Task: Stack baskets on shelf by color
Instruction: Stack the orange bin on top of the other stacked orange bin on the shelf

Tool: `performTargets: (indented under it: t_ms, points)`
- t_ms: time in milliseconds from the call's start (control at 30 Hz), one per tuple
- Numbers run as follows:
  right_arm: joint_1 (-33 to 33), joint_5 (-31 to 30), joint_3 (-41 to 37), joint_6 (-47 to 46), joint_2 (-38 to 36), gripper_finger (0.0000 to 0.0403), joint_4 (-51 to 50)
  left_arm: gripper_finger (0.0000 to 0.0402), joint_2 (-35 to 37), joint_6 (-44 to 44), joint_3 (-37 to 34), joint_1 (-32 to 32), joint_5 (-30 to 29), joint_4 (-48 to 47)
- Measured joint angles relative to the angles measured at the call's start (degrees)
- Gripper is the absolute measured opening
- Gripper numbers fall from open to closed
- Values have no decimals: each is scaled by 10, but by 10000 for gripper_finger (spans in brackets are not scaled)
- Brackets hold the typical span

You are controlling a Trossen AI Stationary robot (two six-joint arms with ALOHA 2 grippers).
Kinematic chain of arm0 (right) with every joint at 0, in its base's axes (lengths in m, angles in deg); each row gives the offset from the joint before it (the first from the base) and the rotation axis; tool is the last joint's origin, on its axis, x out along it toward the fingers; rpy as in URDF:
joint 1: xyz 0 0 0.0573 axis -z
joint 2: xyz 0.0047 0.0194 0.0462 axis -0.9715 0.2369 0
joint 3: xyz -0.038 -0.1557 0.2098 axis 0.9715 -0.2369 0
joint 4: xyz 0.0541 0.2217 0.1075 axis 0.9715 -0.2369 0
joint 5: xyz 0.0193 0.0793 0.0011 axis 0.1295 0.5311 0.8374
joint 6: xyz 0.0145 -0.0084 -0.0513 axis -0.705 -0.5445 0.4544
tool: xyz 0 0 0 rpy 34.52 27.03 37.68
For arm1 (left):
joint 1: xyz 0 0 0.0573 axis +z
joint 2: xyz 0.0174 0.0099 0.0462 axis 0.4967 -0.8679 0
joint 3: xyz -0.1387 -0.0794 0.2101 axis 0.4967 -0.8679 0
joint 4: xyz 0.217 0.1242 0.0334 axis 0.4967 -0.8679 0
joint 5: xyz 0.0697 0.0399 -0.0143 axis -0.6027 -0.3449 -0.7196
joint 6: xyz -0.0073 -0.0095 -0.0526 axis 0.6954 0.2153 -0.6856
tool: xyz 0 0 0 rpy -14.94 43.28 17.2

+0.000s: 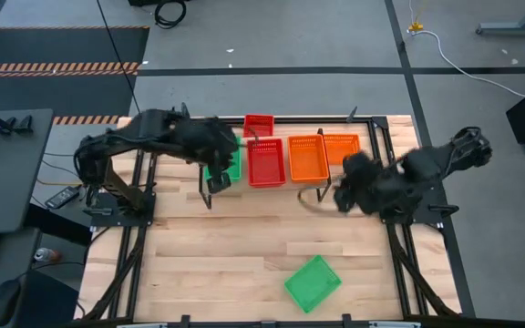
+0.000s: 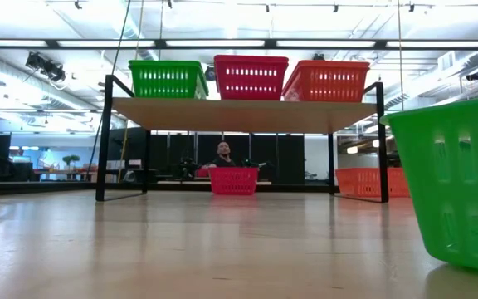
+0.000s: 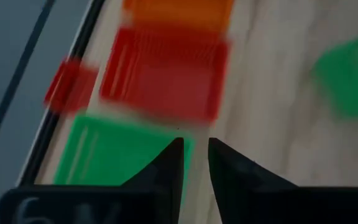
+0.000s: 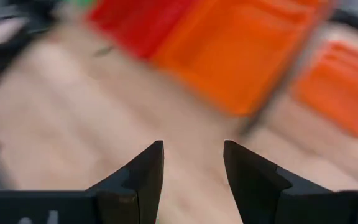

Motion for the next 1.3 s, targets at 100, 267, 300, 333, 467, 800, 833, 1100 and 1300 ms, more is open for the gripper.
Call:
performTargets:
  t_ms: [100, 267, 300, 333, 467, 800, 833, 1100, 1300]
  points:
    - [61, 0, 0, -37, -17, 174, -91, 76, 10, -13, 17, 0, 35, 67]
    - [179, 10, -37, -42, -54, 181, -76, 79, 12, -33, 25, -10, 67, 171]
    - [205, 20, -47, -39, -60, 184, -73, 81, 13, -33, 25, -13, 67, 192]
    - [232, 32, -60, -31, -65, 186, -77, 82, 13, -33, 25, -16, 67, 210]
    - [342, 89, -119, 24, -90, 196, -58, 86, 13, -31, 26, -23, 64, 262]
    - [576, 213, -308, 205, -97, 204, 124, 83, -32, -32, 26, 14, 115, 429]
    - [593, 213, -319, 212, -95, 204, 138, 83, -38, -39, 26, 17, 125, 437]
    - [731, 213, -366, 283, -63, 204, 224, 80, -46, -44, 25, 56, 131, 432]
    - [767, 213, -387, 330, -25, 204, 271, 79, -46, -31, 25, 104, 154, 433]
